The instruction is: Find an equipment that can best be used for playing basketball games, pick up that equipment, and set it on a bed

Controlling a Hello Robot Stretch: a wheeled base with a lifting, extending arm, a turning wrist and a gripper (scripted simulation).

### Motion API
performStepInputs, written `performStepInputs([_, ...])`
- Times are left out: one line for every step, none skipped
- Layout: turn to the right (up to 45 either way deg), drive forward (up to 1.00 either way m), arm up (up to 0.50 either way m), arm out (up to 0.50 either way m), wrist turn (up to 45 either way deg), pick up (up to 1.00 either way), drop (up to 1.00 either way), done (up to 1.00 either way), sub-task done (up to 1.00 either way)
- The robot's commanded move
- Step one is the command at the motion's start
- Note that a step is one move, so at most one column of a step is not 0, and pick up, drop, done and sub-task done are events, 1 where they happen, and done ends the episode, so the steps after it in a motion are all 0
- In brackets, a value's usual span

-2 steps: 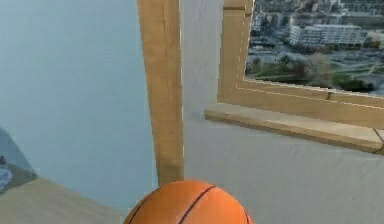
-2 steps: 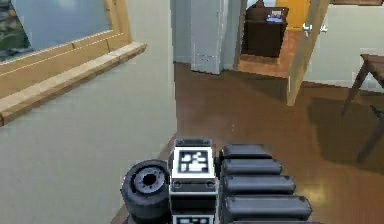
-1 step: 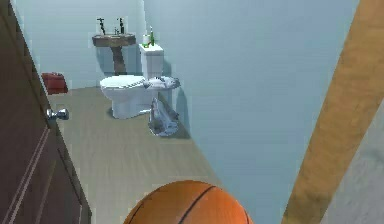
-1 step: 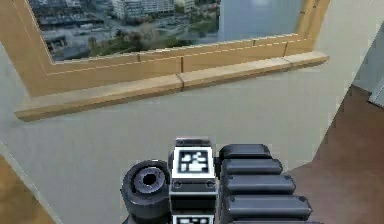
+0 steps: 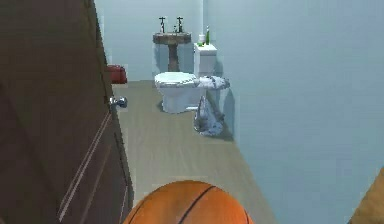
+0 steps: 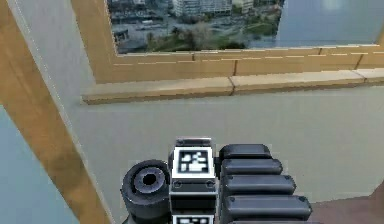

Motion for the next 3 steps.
performStepInputs([0.0,1.00,0.00,0.00,0.0,0.00,0.00,0.00,0.00])
performStepInputs([-18.0,0.00,0.00,0.00,0.0,0.00,0.00,0.00,0.00])
performStepInputs([0.0,0.05,0.00,0.00,0.0,0.00,0.00,0.00,0.00])
